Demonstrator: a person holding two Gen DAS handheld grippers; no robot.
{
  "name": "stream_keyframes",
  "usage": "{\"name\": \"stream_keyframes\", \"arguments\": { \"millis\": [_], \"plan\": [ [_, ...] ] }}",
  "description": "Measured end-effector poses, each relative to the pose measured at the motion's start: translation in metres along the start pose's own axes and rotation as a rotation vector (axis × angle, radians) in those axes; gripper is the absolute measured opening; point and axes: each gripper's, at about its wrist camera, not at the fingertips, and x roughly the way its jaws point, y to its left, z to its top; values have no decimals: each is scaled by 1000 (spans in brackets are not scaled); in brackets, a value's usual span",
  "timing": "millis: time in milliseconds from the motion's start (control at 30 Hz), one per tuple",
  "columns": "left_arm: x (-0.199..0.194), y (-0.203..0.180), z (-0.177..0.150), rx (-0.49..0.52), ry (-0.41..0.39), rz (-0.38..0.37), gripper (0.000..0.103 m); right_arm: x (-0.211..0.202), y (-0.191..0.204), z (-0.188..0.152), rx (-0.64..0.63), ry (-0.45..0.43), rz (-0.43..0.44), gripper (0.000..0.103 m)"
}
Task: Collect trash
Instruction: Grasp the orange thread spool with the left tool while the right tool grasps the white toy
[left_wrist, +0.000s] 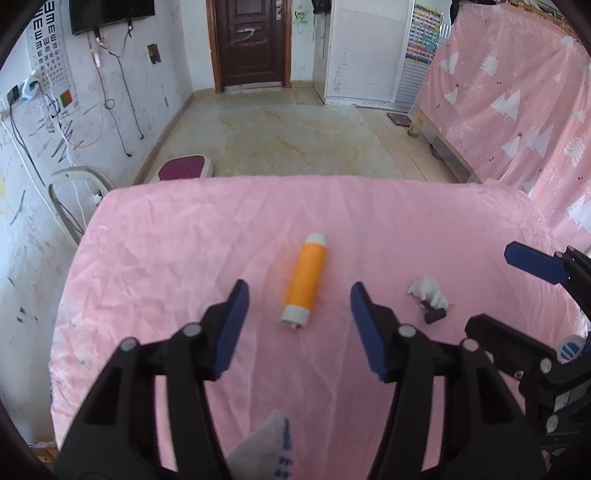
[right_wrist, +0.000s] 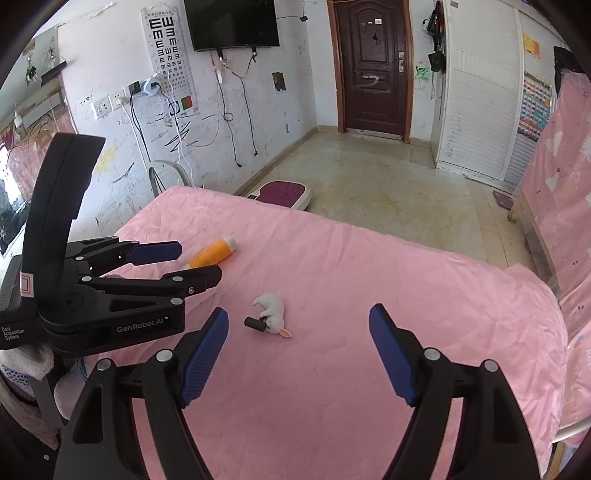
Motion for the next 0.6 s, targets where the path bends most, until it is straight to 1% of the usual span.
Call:
{"name": "stream_keyframes", "arguments": {
  "millis": [33,67,100,233,400,600],
  "plan": [
    [1,1,-1,0,6,-3,48,3,1,0,-5,5,4,69],
    [3,1,0,1,8,-2,43,5,2,1,-10,10,10,69],
    [4,-1,0,6,10,2,36,7,3,1,-14,15,15,69],
    [6,-3,-3,18,14,4,31,15,8,3,-31,28,34,69],
    [7,-5,-2,31,5,-6,17,22,9,4,-46,42,43,69],
    [8,-3,-2,1,3,-11,14,26,11,5,-58,52,40,68]
  ]
}}
